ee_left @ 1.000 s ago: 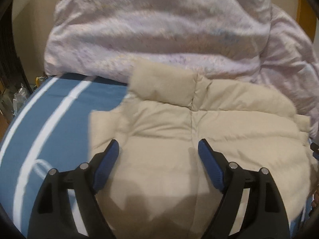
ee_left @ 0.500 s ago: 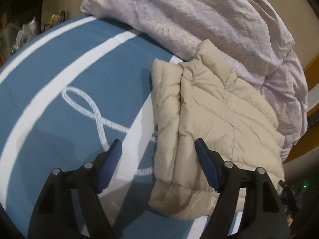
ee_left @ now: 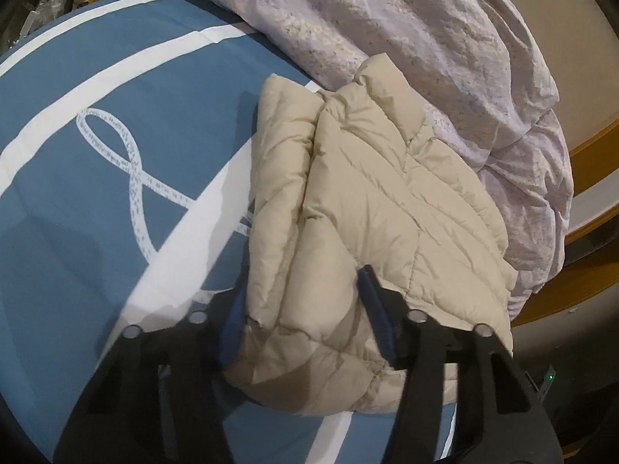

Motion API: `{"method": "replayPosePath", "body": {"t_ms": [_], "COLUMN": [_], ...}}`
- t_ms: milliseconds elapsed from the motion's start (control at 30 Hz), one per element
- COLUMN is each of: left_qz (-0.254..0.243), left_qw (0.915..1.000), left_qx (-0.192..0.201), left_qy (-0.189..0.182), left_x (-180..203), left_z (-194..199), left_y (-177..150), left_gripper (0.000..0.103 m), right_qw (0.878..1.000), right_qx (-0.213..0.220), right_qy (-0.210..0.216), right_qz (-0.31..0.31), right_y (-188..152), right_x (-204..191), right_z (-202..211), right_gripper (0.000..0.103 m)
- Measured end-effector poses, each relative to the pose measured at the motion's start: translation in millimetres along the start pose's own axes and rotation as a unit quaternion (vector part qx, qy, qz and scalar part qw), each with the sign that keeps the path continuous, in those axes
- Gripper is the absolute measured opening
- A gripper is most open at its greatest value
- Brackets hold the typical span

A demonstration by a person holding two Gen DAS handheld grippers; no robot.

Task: Fold large clothes

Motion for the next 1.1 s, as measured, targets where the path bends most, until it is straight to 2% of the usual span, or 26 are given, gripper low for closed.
{"method": "replayPosePath", "body": {"t_ms": [133, 200, 300, 433, 800, 1100], "left_qz": [0.004, 0.0, -0.009, -0.015, -0.013, -0.018], "left_qw": [0.9998, 0.9997, 0.9995, 0.9992, 0.9991, 0.9992], "left_qx": [0.008, 0.012, 0.019, 0.025, 0.029, 0.026], "left_qy": [-0.016, -0.021, -0.022, -0.028, -0.029, -0.024], "left_x": [2, 5, 9, 6, -32, -47], "left_z": [2, 7, 15, 34, 99, 133], "left_y": [-1, 0, 0, 0, -15, -30], "left_gripper": [0.026, 0.019, 0.015, 0.013, 0.013, 0.013], "right_qw": [1.0, 1.0, 0.999, 0.999, 0.996, 0.995], "right_qx": [0.01, 0.018, 0.026, 0.024, -0.012, -0.02], "right_qy": [0.007, 0.011, 0.016, 0.031, 0.083, 0.086], "right_qz": [0.001, 0.008, 0.018, 0.03, 0.037, 0.04], "right_y": [-3, -5, -9, -20, -86, -122], "right_x": [-2, -6, -12, -15, -21, -17], "right_z": [8, 14, 23, 33, 51, 69], "right_gripper": [0.031, 0.027, 0.023, 0.021, 0.021, 0.021]}}
Point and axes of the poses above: each gripper's, at about its wrist camera, not at the fingertips, and z roughly against the way its jaws point, x to its right, y to its top, the point moved 1 cm from there along -z, roughly the way its jaws point, and after that the axes turned 14 degrees about -y, right-handed, at the moved point
